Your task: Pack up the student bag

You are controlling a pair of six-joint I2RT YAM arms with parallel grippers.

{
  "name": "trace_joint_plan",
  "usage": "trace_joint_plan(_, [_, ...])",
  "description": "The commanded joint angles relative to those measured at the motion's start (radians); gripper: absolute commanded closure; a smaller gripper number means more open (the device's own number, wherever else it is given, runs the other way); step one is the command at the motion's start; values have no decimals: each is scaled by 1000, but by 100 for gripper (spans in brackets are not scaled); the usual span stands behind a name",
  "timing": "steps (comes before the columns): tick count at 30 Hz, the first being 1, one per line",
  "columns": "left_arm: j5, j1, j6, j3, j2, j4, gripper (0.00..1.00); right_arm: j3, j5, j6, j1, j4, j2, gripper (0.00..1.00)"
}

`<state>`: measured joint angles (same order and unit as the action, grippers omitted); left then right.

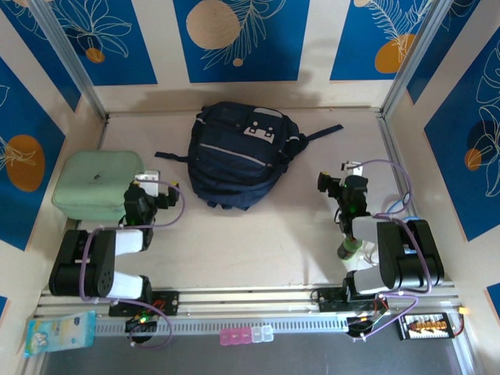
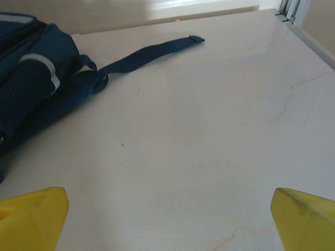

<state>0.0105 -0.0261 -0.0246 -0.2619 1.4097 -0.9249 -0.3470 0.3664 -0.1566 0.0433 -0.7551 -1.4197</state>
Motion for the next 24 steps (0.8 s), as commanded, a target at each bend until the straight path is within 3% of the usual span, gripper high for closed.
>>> trace_joint_plan(1, [85, 13, 3, 18, 32, -159, 0, 10, -44, 13, -1, -135, -23, 1])
trace_joint_plan(7, [128, 10, -19, -45, 125, -122, 0, 7, -68, 41, 9, -215, -109, 1])
trace_joint_plan(10, [135, 10, -22, -51, 162, -149, 0, -18, -58, 53, 23, -155, -103, 1])
trace_joint_plan(15, [102, 3, -25, -118, 156, -5, 0, -49, -88, 24, -7, -88, -104, 1])
trace_joint_plan(17, [65, 3, -11, -114, 152, -8, 0, -50, -95, 22, -11, -90, -105, 1])
trace_joint_plan(24, [96, -1, -25, -116, 155, -9, 0, -51, -97, 22, -12, -90, -106, 1])
